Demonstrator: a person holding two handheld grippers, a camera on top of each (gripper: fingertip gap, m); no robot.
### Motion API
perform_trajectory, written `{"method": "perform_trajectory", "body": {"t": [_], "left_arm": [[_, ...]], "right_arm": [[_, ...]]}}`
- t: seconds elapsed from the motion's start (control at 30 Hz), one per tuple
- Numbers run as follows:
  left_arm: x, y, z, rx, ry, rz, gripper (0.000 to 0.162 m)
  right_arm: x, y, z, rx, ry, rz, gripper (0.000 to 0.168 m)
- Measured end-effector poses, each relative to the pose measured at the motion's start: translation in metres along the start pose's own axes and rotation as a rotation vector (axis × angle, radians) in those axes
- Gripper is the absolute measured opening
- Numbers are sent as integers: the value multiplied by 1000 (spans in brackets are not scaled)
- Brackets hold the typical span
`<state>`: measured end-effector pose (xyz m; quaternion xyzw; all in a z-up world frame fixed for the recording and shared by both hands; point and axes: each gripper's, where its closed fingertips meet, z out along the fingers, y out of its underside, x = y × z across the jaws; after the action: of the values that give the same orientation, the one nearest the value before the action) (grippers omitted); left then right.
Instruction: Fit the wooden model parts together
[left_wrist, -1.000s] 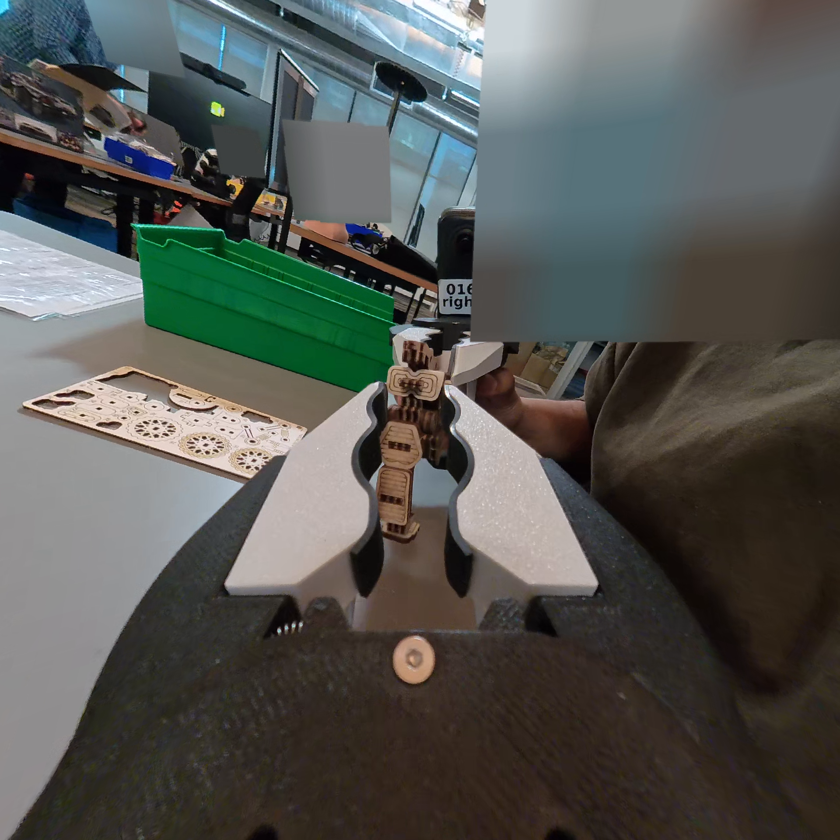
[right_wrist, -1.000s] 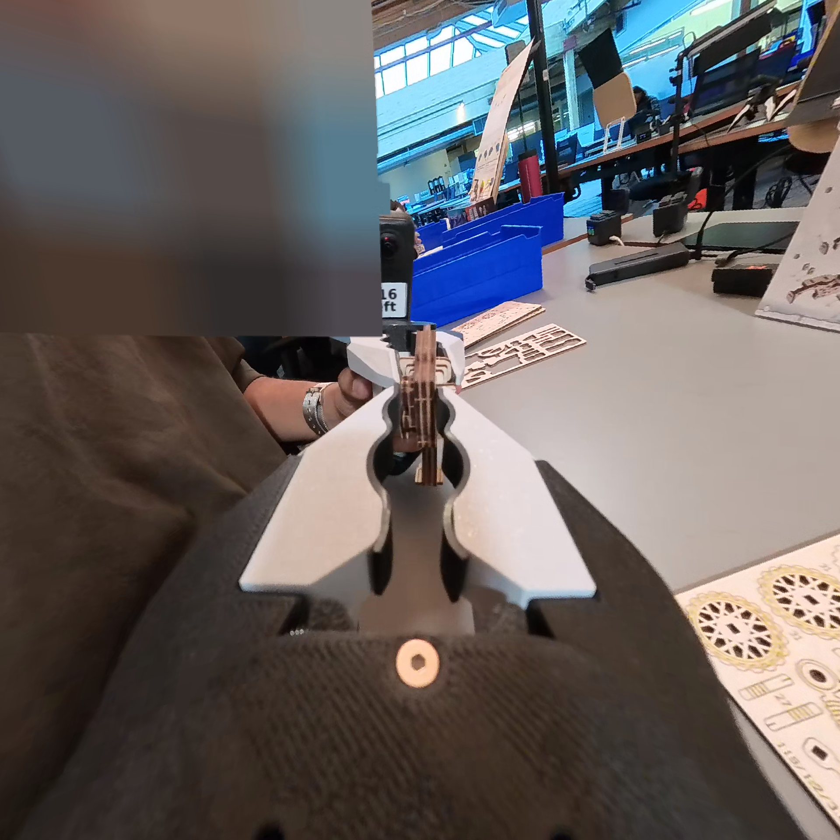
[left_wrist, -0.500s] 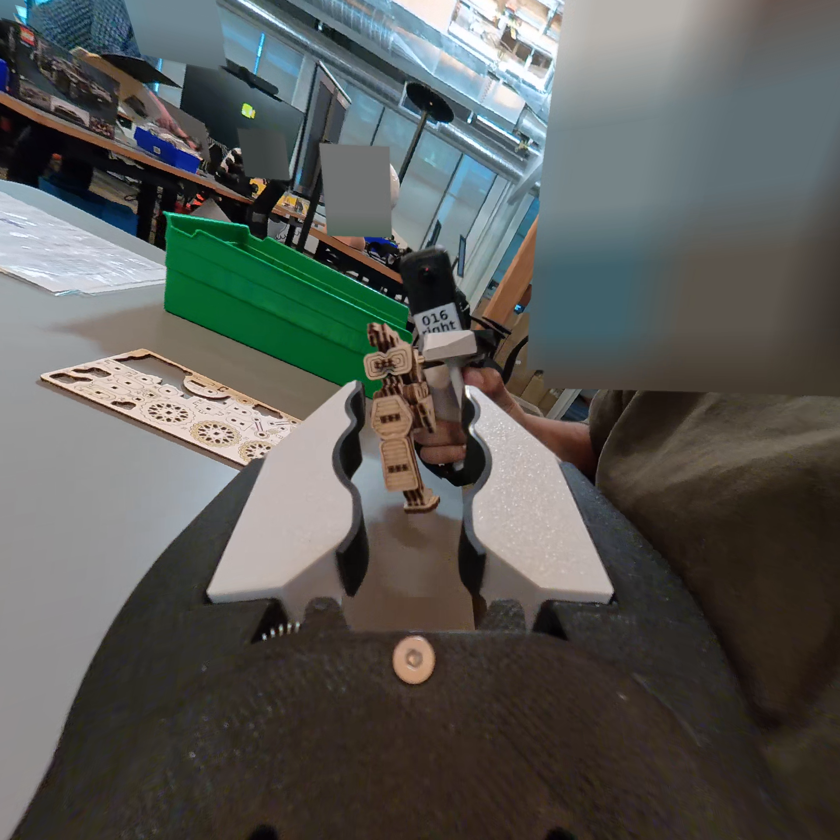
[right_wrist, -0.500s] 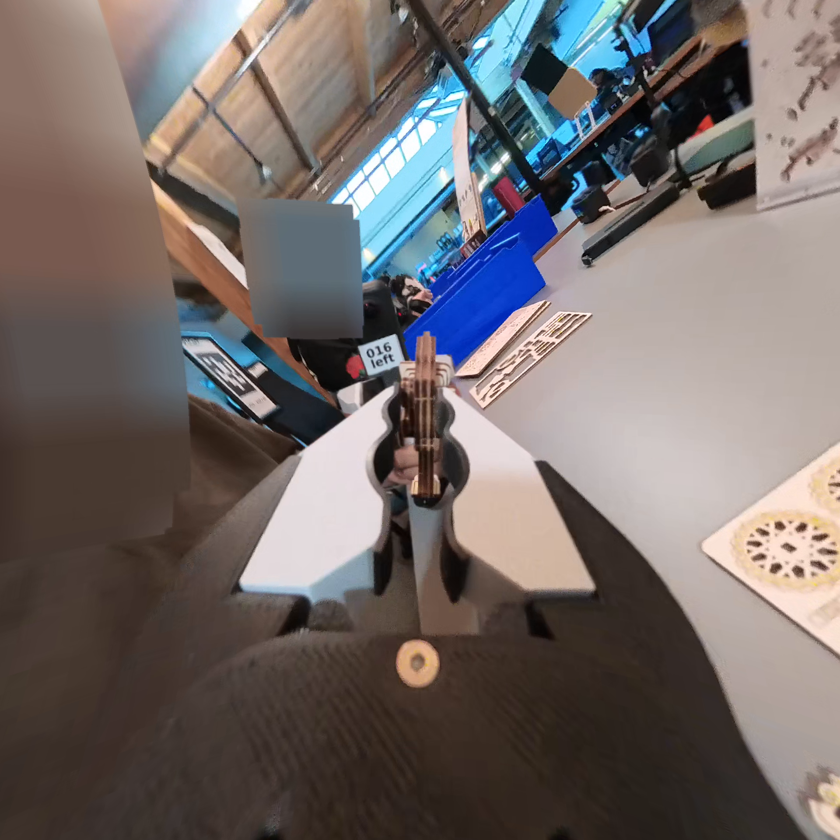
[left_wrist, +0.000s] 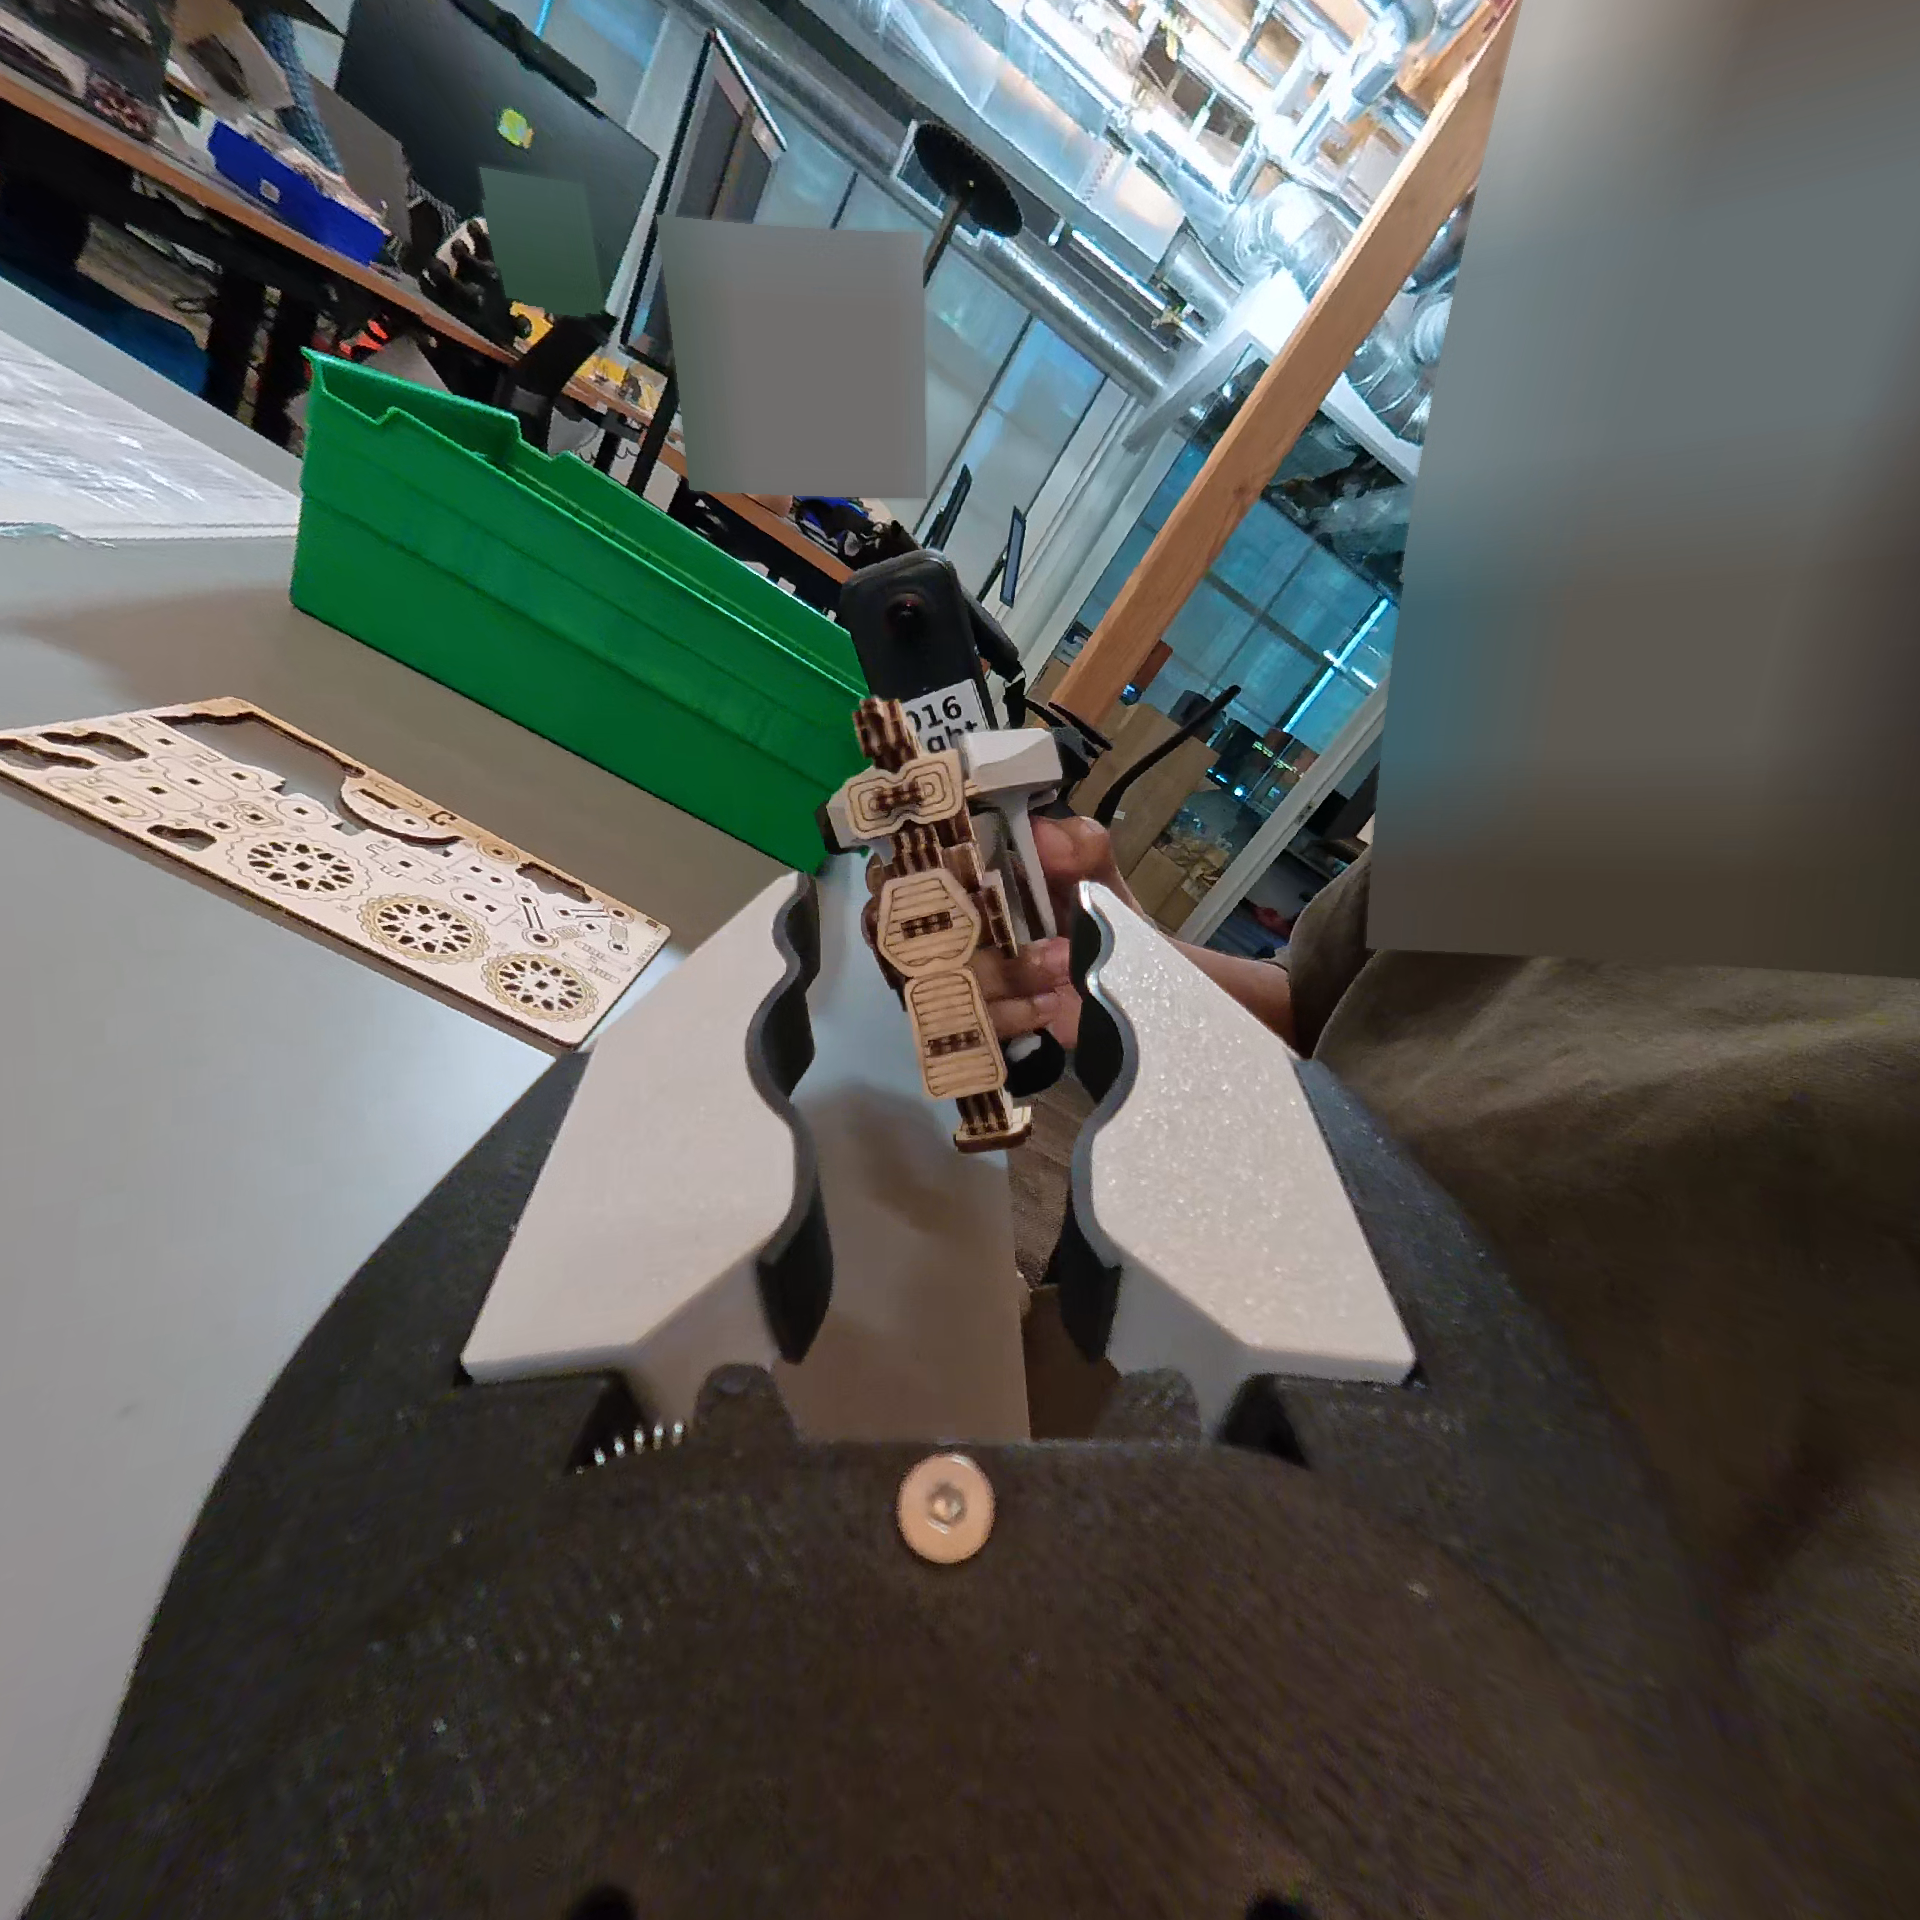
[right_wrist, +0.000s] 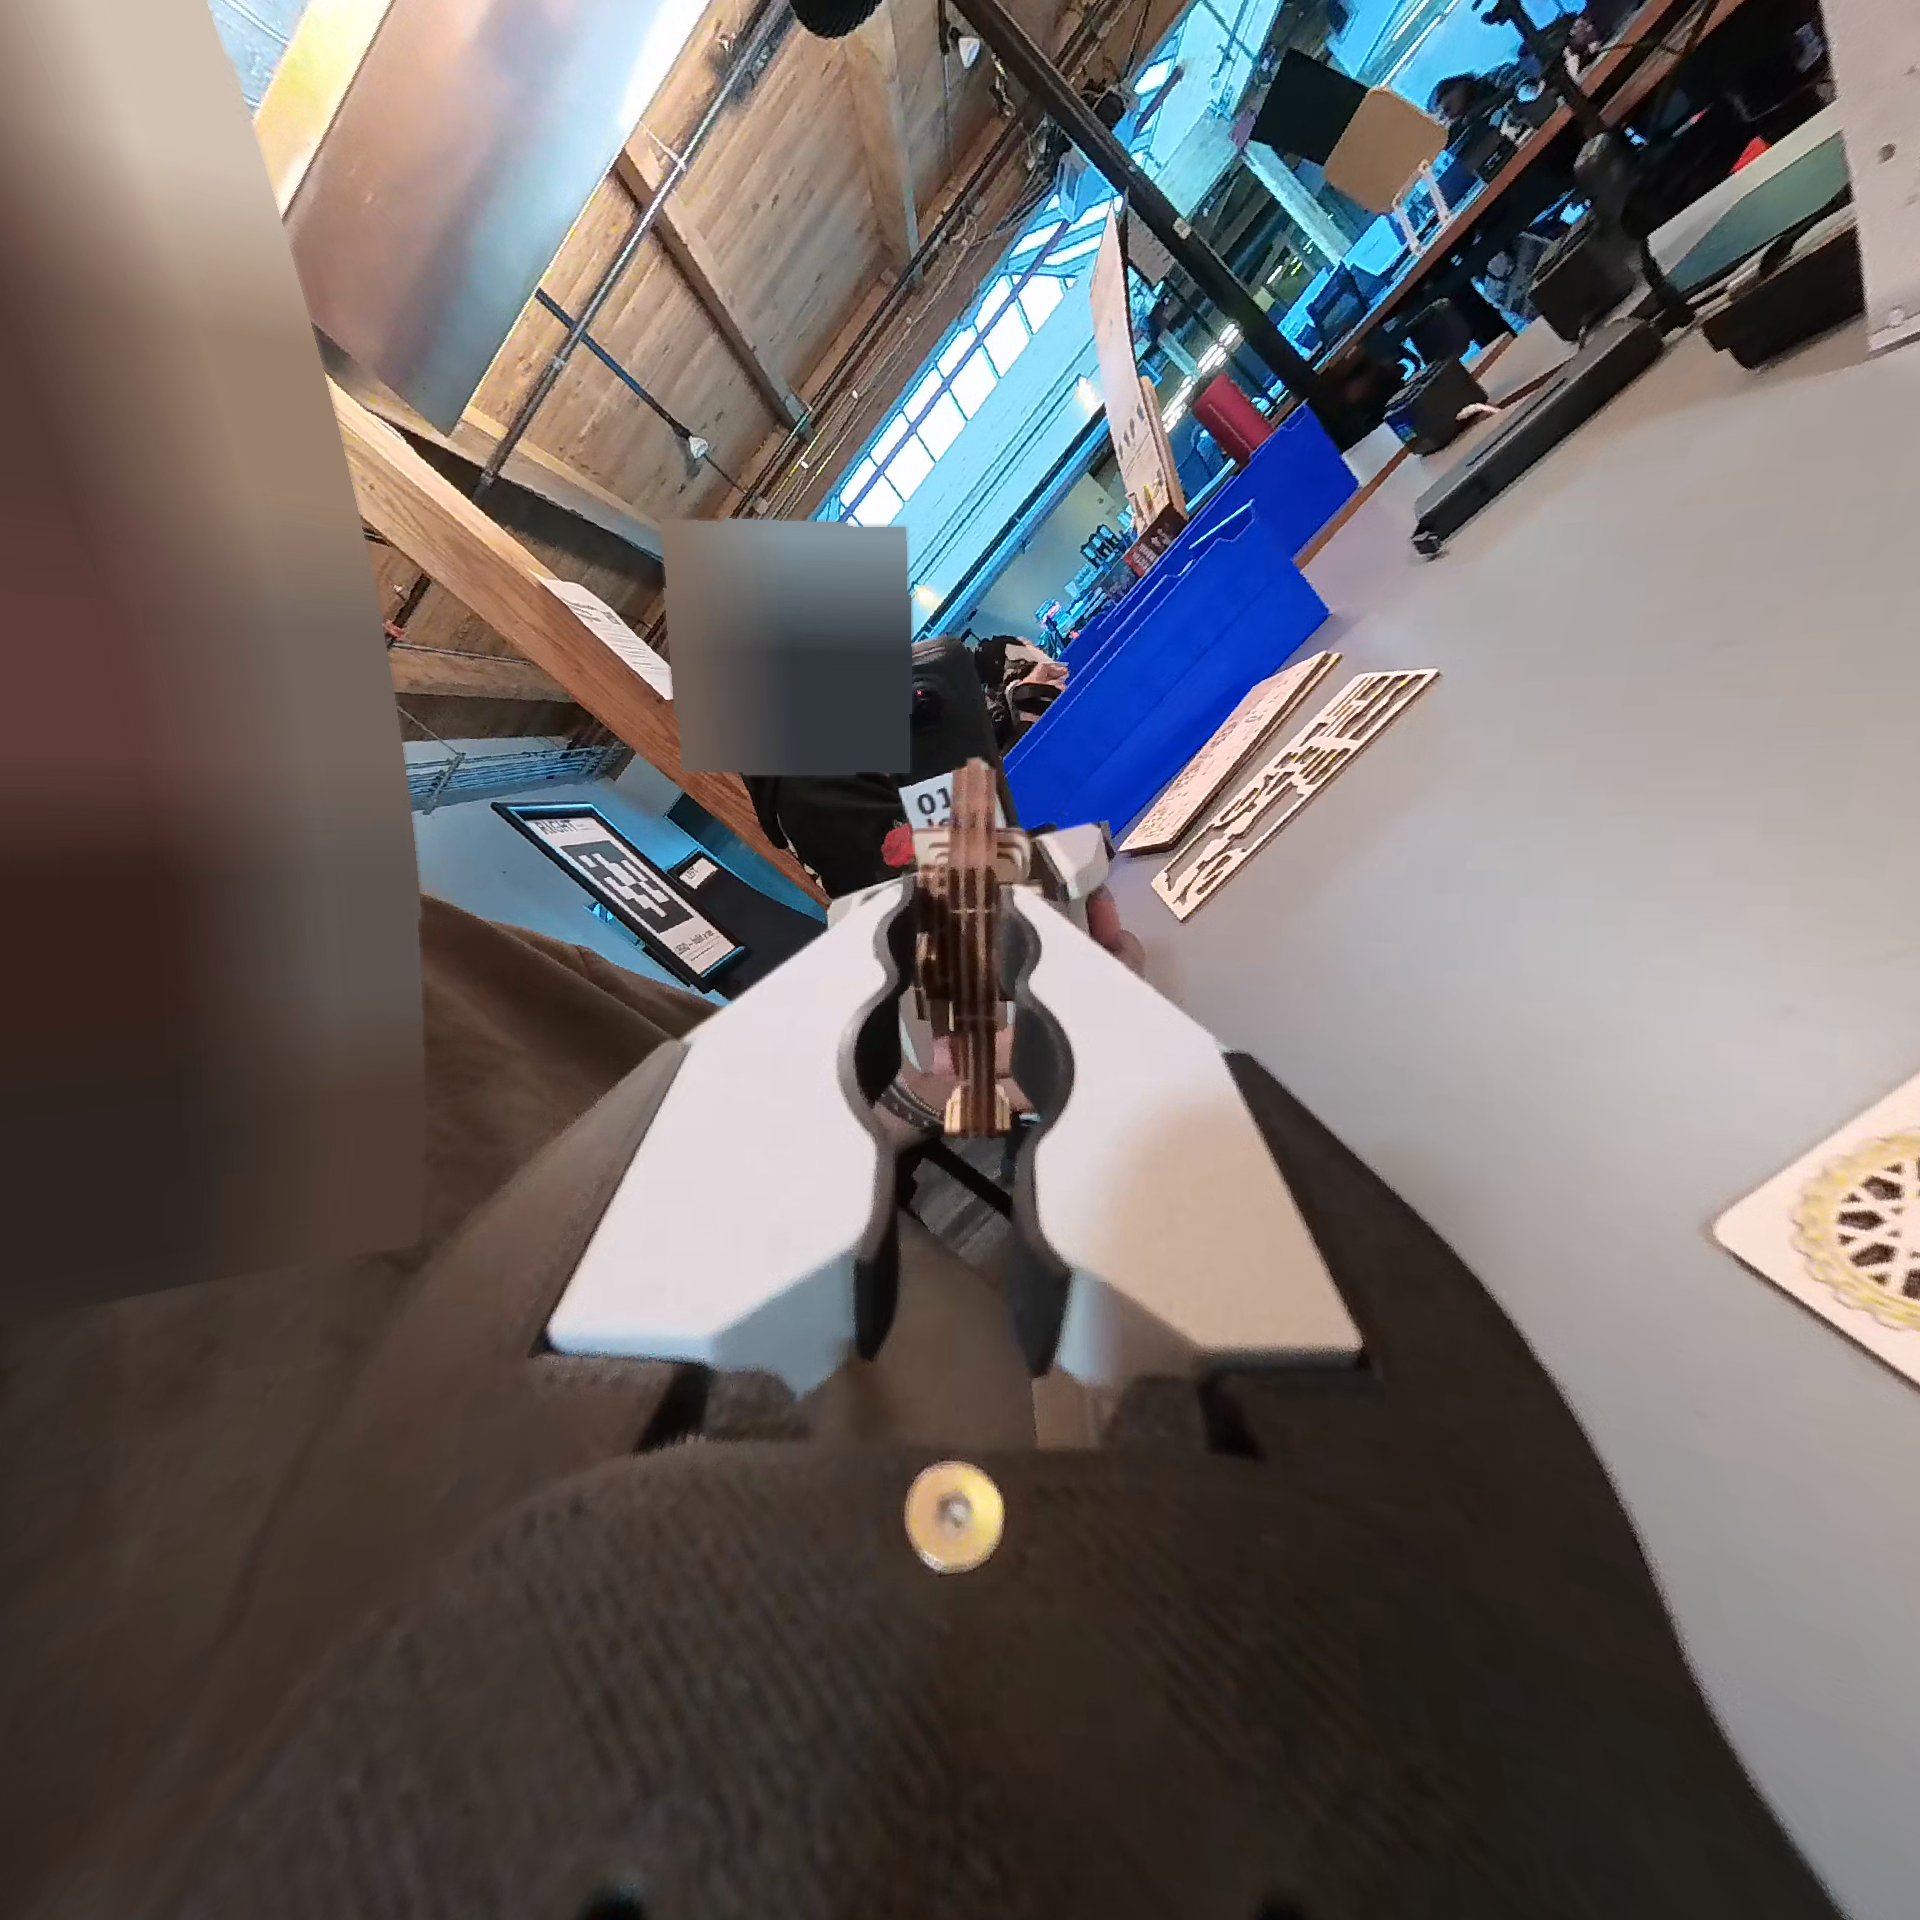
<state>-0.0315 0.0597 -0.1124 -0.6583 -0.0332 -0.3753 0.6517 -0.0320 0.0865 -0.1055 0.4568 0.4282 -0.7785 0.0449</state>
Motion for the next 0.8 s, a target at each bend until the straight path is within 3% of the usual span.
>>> {"method": "perform_trajectory", "body": {"t": [0.17,0.47,0.63,0.8], "left_arm": [[0,4,1,-19,6,-13,45],[-2,10,3,-55,10,-33,26],[-3,11,3,-56,10,-53,26],[-7,10,3,-55,-5,-74,41]], "right_arm": [[0,3,1,-17,-2,-11,13],[0,2,2,-15,-6,-14,13],[1,2,1,-15,-2,-15,13],[1,6,4,-39,0,-18,13]]}}
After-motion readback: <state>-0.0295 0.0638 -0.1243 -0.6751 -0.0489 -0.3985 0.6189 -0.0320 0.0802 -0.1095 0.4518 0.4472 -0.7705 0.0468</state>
